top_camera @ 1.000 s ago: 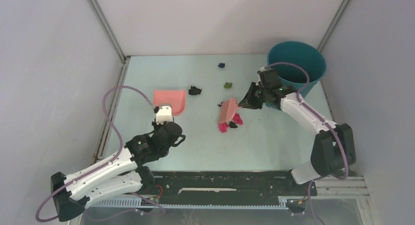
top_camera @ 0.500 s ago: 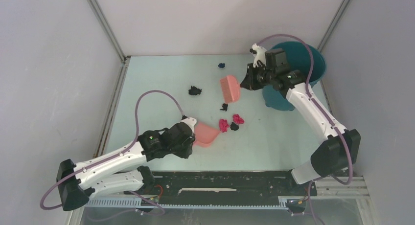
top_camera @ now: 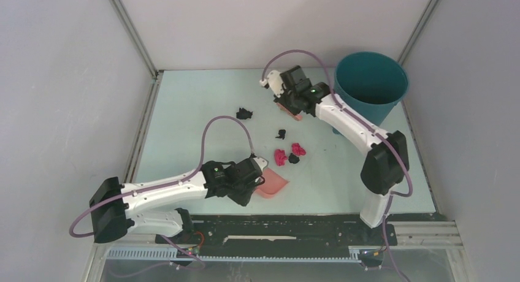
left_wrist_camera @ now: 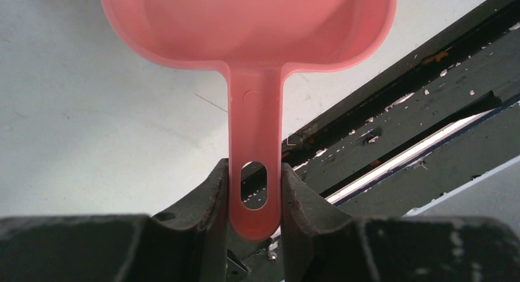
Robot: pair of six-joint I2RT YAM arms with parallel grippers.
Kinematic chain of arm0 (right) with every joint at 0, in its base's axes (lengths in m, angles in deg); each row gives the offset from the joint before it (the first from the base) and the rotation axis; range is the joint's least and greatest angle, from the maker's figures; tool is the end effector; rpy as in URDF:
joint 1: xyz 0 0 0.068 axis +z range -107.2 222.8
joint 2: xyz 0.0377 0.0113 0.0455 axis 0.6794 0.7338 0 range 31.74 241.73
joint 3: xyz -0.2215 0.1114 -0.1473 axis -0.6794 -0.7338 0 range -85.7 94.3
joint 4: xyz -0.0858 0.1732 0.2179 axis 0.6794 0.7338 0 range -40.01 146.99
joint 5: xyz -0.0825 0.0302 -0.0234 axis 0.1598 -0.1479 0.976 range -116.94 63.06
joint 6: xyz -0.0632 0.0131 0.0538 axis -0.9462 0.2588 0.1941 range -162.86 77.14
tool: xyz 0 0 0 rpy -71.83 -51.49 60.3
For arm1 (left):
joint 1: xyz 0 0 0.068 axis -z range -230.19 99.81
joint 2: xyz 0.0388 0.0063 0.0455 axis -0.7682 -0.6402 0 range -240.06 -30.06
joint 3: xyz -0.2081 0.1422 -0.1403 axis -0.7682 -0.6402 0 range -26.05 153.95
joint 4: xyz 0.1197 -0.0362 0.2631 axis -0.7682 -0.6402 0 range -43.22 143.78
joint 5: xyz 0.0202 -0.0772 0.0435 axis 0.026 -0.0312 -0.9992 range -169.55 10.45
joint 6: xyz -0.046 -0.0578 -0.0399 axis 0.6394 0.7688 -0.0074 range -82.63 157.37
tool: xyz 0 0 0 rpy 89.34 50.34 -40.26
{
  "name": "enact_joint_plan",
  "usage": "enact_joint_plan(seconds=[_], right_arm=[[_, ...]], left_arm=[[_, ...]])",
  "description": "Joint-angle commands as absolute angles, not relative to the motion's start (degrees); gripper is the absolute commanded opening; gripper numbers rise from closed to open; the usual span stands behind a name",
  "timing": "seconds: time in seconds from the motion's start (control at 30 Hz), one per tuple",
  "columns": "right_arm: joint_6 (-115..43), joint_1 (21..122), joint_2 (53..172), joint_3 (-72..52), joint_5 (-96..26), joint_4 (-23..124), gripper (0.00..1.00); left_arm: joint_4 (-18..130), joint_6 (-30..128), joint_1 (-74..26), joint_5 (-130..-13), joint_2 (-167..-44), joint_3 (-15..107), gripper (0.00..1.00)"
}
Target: Sweep away the paper scraps from the table
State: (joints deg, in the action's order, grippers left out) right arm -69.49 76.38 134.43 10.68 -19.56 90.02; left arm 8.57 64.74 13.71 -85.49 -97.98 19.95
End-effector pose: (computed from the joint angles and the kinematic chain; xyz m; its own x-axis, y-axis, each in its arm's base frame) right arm 0.3922 0.2492 0.3095 -0.3260 -0.7500 -0.5755 -0.6946 0.6030 -0.3924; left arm 0.1171 -0.2221 0.1900 -0.7625 0.5171 -0.3890 0.5912 0.8010 -0.0940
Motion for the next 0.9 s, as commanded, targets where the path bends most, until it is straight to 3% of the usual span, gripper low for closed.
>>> enact_joint_plan(seconds=[0.0, 0.27, 0.57, 0.87], right_arm=[[-75.9, 79.5, 138.9, 15.4, -14.4, 91.7, 0.0], [-73.0, 84.7, 145.8, 20.5, -21.0, 100.8, 0.0], [-64.7, 85.8, 142.3, 24.2, -40.6, 114.4, 0.0], [-59.0, 83.9, 136.6, 25.3, -47.9, 115.3, 0.0]], left_arm=[[10.1, 64.2, 14.0, -88.6, -98.5, 22.0, 0.0], [14.9, 65.4, 14.0, -91.3, -102.4, 21.2, 0.0], [18.5, 65.2, 14.0, -93.3, -107.4, 20.9, 0.0], [21.8, 65.6, 14.0, -93.4, -106.0, 18.5, 0.0]])
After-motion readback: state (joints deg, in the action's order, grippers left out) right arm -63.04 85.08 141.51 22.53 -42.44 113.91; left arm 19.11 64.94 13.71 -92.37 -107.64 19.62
